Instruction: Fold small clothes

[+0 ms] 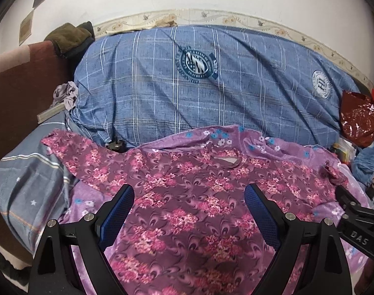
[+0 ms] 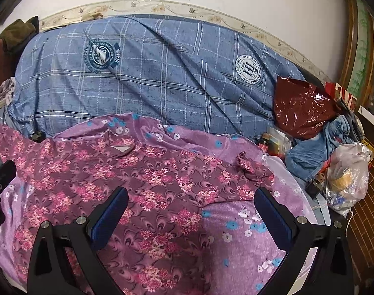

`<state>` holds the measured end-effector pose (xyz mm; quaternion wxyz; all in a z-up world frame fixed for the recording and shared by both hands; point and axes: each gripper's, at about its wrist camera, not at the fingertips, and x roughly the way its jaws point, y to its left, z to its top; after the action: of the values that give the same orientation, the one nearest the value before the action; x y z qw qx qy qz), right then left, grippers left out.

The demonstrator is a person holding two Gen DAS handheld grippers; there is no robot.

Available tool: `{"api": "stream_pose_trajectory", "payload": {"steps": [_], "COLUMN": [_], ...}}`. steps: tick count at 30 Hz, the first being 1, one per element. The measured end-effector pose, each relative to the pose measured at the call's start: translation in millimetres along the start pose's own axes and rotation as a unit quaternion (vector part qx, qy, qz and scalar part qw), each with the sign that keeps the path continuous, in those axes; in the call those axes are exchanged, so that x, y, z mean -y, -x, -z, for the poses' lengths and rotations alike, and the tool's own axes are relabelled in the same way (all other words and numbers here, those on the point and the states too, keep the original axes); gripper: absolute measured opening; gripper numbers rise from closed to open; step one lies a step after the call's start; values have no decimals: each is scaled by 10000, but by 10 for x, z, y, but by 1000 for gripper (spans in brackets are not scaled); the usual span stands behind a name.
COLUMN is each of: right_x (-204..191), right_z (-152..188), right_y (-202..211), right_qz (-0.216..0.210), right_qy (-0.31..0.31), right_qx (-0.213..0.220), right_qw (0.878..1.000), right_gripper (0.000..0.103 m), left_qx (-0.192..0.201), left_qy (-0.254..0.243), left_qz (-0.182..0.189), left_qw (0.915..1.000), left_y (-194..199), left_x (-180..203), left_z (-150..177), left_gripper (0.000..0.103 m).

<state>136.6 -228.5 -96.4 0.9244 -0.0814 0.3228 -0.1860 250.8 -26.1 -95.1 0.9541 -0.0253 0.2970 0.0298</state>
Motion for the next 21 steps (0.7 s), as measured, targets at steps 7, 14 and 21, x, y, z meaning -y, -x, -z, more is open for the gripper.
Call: {"api": "stream_pose_trajectory", "payload": {"steps": [7, 14, 21], "right_x": [136, 1580, 2706], "right_z": [11, 114, 450], "right_y": [-517, -1597, -2535], "right_qz": [-121, -746, -1489], "right_qy": [-16, -1513, -3776], "right_qx": [-244, -667, -1320], "right_qw": [9996, 9834, 9043], "right_gripper": [102, 101, 78], "left_qx": [-608, -1633, -1482], "left_qy": [185, 245, 295], "left_qz": [6, -828, -1071], "left_qw": [9980, 9828, 9827], "left_y": [-976, -2135, -2451], "left_x": [-17, -346, -377], "left_z": [41, 301, 227], "left_gripper": [92, 90, 91]}}
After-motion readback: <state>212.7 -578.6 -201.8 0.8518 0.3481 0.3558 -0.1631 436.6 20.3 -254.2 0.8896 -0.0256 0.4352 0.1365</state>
